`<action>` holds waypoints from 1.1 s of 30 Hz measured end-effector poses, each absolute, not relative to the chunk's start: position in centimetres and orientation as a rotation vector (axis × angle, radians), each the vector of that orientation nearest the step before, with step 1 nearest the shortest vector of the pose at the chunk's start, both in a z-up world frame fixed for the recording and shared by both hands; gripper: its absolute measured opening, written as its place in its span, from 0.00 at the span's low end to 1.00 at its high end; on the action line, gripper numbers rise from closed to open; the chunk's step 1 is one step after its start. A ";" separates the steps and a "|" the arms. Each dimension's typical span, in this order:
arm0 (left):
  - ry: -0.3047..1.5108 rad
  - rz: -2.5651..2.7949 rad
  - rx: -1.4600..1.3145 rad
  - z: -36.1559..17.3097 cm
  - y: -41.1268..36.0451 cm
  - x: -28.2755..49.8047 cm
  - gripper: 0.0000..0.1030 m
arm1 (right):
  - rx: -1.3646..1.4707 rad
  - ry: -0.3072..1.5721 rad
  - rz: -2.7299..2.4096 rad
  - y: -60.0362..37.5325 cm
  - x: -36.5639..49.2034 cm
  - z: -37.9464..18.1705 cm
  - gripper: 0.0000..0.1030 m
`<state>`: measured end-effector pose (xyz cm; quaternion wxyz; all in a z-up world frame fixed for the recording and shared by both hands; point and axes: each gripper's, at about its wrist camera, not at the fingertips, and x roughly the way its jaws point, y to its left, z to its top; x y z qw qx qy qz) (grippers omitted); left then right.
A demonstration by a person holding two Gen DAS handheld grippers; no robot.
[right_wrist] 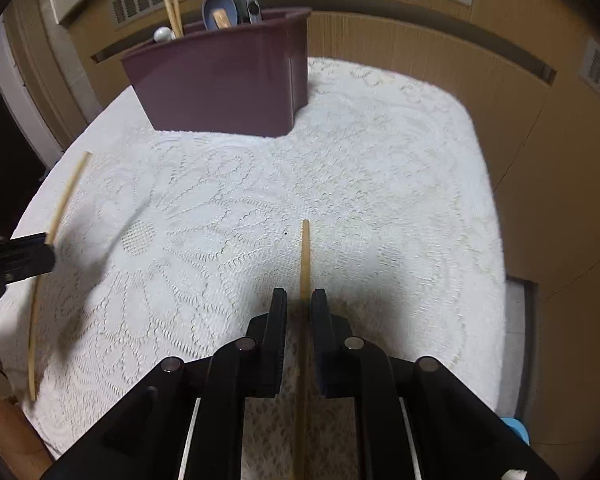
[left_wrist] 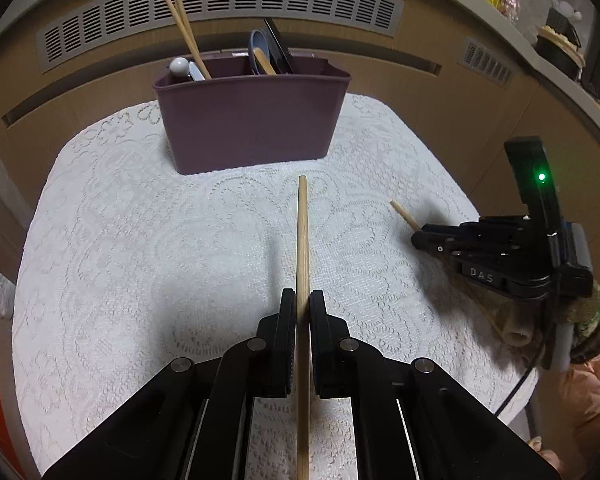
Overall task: Organize utensils
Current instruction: 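Lift both chopsticks and carry them over the maroon caddy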
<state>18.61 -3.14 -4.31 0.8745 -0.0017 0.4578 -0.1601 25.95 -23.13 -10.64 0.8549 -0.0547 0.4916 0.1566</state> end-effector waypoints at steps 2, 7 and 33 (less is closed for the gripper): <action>0.940 -0.332 -0.017 -4.1 -2.8 18.7 0.07 | -0.137 1.044 0.322 -22.8 26.1 -10.5 0.11; 0.896 -0.352 -0.061 -3.1 -2.2 17.9 0.06 | -0.102 1.013 0.334 -23.1 24.2 -8.8 0.06; 0.299 -0.391 -0.074 21.1 1.1 20.6 0.07 | -0.064 0.359 0.436 -19.2 22.5 20.1 0.06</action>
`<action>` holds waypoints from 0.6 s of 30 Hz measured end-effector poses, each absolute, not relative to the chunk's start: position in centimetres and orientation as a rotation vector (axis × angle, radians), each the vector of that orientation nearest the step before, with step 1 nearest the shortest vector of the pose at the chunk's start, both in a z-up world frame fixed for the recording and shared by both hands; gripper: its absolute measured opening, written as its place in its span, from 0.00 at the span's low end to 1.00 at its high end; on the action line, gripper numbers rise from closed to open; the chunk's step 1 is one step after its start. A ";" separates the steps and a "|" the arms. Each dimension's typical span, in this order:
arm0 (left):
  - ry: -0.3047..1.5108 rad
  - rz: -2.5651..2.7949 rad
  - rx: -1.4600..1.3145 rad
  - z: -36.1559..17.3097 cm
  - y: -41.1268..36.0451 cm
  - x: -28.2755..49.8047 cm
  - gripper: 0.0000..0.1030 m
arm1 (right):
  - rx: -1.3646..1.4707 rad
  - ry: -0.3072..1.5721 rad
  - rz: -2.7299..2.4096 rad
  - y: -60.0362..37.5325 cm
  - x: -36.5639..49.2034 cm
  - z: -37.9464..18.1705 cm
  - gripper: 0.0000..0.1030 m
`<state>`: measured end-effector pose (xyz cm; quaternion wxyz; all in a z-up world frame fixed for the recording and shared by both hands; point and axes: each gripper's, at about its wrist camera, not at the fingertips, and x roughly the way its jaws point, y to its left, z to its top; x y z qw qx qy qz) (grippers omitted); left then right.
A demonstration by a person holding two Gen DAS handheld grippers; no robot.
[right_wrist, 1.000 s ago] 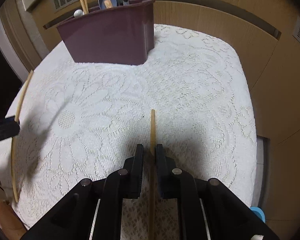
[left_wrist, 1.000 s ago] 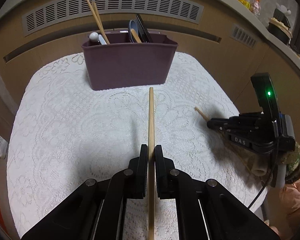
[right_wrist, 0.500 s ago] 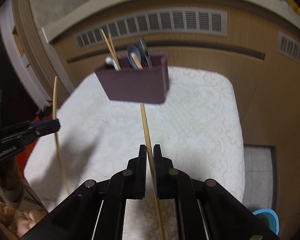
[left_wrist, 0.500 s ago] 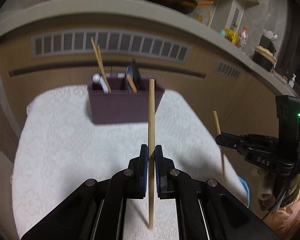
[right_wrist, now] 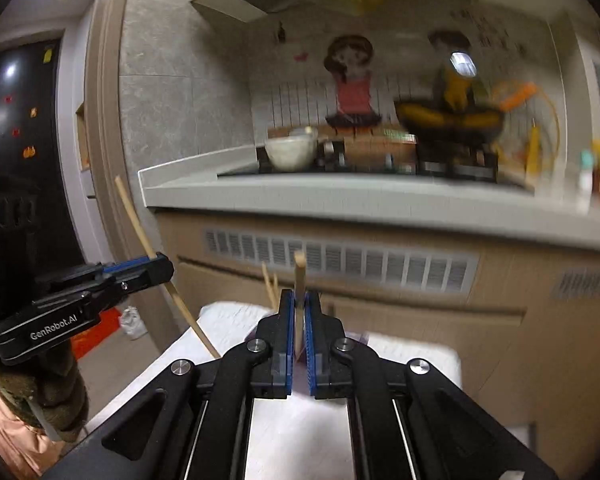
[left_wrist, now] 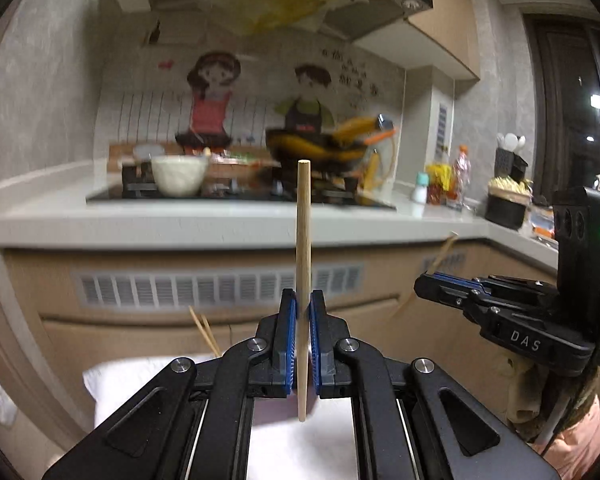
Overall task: Organize utensils
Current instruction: 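Lift both chopsticks and carry them over the maroon caddy, then lower both chopsticks into the caddy and open both grippers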
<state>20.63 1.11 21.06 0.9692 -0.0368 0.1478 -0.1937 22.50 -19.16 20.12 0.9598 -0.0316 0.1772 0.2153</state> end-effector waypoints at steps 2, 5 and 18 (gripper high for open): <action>0.274 -0.374 -0.065 22.3 1.5 21.9 0.07 | -0.087 0.349 0.429 -18.7 23.4 21.0 0.06; 0.259 -0.359 -0.059 23.3 2.1 24.0 0.07 | -0.119 0.334 0.416 -18.1 25.0 22.2 0.06; 0.417 -0.348 -0.080 16.7 2.3 34.1 0.07 | -0.122 0.421 0.396 -16.2 33.5 17.8 0.06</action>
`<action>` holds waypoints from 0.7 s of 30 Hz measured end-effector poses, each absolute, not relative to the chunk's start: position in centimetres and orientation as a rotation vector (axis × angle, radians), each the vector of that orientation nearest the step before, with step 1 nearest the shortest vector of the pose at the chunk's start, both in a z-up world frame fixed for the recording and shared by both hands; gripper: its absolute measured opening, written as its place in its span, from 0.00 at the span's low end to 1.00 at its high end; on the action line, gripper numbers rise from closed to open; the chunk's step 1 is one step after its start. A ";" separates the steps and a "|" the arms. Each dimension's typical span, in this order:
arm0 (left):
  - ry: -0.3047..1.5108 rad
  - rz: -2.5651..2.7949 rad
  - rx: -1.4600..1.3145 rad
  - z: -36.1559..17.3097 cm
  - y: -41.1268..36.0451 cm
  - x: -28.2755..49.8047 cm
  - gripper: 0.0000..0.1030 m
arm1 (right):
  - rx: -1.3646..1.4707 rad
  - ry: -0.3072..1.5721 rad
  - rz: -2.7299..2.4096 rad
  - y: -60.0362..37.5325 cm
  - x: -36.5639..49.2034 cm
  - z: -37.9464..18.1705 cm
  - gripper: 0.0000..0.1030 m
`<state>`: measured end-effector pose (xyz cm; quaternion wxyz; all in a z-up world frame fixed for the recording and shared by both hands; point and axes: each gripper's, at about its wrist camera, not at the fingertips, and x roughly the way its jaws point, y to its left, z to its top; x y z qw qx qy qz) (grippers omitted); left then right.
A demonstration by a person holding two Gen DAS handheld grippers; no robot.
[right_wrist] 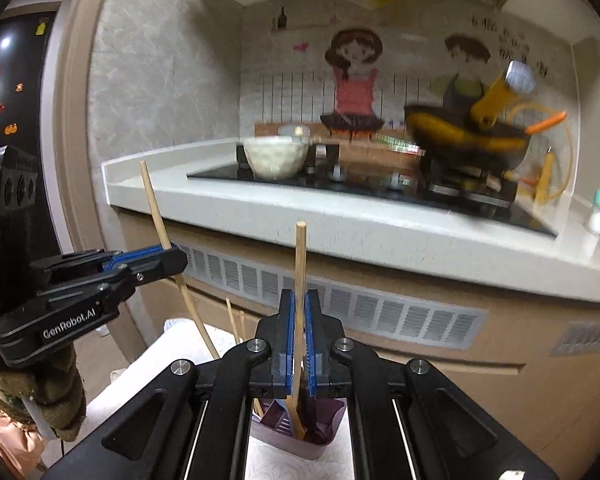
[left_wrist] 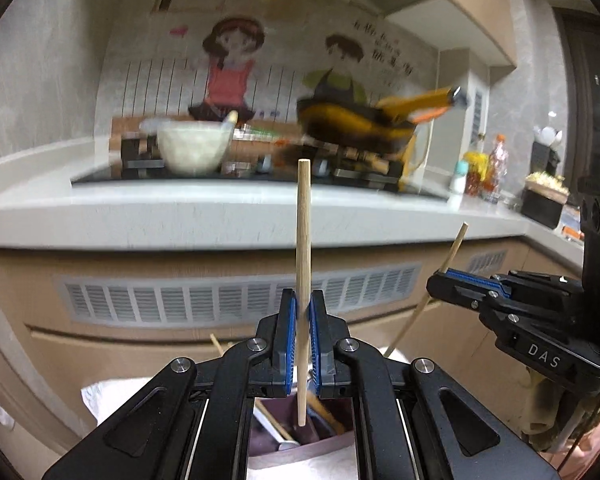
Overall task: Organize utensils
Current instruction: 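Lower both chopsticks into the caddy and open both grippers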
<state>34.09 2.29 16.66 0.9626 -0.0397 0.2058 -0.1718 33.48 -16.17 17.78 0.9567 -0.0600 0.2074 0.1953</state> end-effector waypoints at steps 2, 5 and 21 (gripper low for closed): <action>0.450 -0.342 -0.084 15.1 2.2 35.5 0.07 | -0.126 0.451 0.395 -16.0 34.8 16.2 0.06; 0.539 -0.352 -0.098 12.0 2.1 38.1 0.07 | -0.110 0.523 0.398 -15.7 37.4 13.6 0.06; 0.797 -0.296 -0.157 1.0 0.5 42.4 0.20 | -0.002 0.864 0.403 -16.0 44.5 1.2 0.07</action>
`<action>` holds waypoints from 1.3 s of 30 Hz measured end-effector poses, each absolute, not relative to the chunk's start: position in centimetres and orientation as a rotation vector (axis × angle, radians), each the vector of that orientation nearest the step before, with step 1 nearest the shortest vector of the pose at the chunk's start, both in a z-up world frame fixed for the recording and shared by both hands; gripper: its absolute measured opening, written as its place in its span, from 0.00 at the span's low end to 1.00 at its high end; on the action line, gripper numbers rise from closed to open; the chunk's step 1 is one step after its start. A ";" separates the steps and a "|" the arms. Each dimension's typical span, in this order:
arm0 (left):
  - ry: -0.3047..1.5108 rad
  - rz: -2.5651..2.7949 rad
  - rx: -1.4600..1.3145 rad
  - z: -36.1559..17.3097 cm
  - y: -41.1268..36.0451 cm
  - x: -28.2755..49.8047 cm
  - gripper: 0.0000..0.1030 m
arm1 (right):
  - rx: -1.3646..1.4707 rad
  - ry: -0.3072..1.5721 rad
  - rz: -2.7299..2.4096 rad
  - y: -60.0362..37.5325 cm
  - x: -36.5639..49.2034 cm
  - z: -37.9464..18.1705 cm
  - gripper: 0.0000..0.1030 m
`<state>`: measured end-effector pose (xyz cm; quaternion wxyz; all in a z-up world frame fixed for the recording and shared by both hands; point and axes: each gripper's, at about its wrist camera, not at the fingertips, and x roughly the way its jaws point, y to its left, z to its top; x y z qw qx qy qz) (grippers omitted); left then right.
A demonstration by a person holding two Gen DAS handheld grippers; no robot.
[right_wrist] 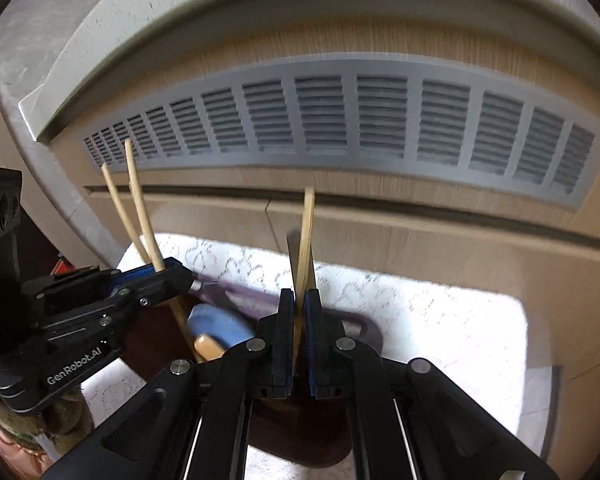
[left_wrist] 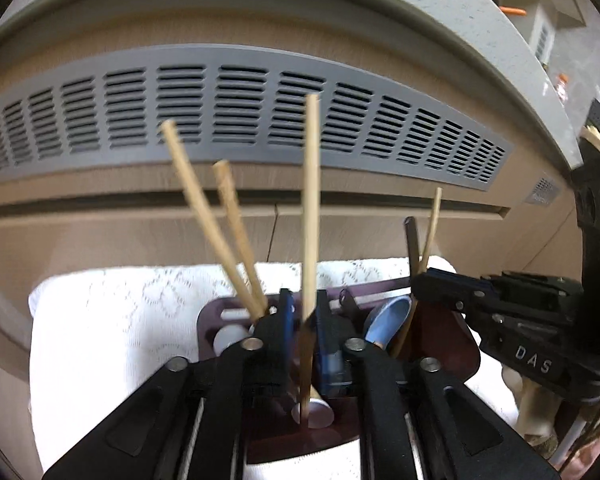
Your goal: Organize utensils
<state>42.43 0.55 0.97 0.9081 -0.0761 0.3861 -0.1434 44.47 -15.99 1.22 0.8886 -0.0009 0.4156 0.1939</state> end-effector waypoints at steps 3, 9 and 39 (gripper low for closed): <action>0.790 -0.295 -0.180 1.3 0.9 41.0 0.32 | -0.021 0.857 0.384 -16.1 43.3 1.1 0.18; 0.663 -0.261 -0.129 4.2 0.1 35.8 0.69 | 0.024 0.772 0.340 -18.1 38.4 2.7 0.51; 0.413 -0.040 -0.012 0.8 -2.7 9.1 1.00 | 0.056 0.476 0.087 -22.7 11.0 0.9 0.95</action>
